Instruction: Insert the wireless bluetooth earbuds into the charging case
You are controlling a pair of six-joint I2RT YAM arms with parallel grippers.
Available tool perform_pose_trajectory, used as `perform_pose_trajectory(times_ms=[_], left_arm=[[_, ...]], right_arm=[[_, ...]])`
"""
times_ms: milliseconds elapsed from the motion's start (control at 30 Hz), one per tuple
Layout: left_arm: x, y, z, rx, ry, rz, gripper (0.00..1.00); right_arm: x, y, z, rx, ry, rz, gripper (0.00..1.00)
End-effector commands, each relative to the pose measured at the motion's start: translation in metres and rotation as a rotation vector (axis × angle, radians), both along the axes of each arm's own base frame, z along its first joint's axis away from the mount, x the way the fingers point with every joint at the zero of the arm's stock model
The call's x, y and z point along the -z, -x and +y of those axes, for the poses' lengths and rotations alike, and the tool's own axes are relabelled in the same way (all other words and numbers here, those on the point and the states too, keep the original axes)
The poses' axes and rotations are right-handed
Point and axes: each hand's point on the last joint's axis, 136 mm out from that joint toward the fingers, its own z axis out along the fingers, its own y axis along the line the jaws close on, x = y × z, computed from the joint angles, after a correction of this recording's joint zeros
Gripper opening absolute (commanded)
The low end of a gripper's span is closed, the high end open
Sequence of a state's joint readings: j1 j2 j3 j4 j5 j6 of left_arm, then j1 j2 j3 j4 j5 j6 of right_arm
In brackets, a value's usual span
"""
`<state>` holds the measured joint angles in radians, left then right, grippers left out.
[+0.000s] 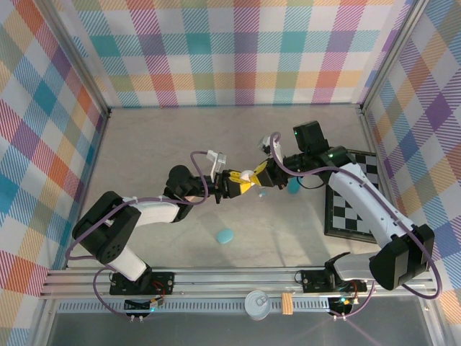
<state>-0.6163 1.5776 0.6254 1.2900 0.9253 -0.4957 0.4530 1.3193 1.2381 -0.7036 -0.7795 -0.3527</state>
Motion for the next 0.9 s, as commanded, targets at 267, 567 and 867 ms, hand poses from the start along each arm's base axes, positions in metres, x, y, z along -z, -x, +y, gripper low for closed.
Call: perform_pose_trajectory(times_ms=[267, 567, 867], left_arm=[[-0.013, 0.005, 0.003, 0.012, 0.032, -0.115, 0.02], [-0.013, 0.006, 0.005, -0.011, 0.030, -0.182, 0.02], [0.001, 0.002, 0.006, -0.057, -0.029, -0.258, 0.02]], right_arm=[[-0.012, -0.022, 0.005, 0.102, -0.014, -0.005, 0.48], [-0.017, -0.046, 0.003, 0.212, -0.009, -0.011, 0.53], [-0.032, -0.041, 0.008, 0.178, -0.060, -0.016, 0.62]])
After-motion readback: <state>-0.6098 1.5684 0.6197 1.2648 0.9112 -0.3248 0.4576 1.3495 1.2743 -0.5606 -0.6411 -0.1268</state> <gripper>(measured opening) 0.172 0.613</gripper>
